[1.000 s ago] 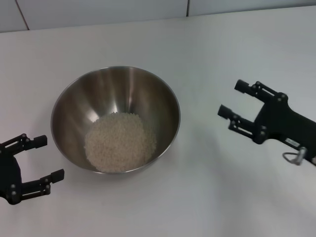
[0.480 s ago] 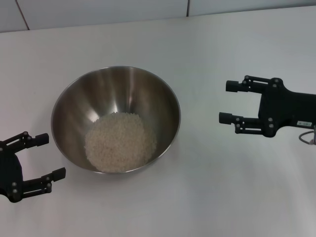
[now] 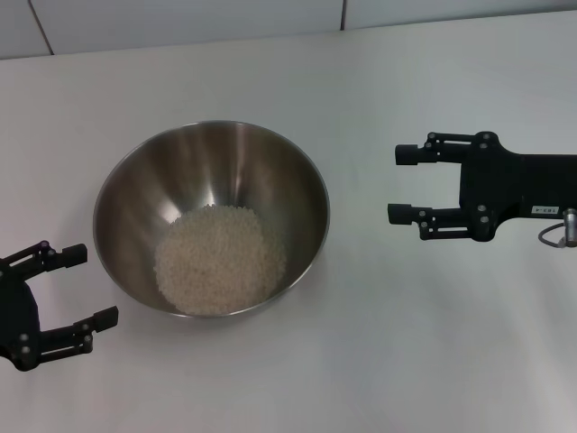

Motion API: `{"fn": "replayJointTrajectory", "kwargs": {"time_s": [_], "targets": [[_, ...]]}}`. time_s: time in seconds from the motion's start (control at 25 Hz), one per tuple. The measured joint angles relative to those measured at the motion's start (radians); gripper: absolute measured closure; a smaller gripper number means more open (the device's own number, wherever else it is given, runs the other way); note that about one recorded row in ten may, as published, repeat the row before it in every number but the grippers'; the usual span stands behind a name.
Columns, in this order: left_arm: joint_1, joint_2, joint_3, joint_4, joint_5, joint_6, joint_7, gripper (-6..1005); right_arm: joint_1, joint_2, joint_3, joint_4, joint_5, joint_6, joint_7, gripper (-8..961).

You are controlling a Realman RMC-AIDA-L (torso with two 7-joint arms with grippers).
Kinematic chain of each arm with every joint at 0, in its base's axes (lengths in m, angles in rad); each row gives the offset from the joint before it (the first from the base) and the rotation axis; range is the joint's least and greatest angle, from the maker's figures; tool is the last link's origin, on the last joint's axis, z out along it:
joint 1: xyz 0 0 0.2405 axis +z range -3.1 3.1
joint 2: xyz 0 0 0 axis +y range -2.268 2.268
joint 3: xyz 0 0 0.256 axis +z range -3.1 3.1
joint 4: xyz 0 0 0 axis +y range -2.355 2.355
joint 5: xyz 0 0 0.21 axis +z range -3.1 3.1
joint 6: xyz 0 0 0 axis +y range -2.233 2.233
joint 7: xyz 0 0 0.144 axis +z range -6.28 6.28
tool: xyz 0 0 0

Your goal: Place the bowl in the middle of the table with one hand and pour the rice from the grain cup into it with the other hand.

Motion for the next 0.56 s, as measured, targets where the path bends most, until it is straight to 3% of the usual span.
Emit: {"fn": "replayJointTrajectory", "kwargs": {"time_s": [0.56], "targets": [[-0.006, 0.001, 0.001, 0.0, 0.002, 0.001, 0.0, 155, -0.003, 0.001, -0.005, 0.011, 0.001, 0.031, 0.007, 212]]}}
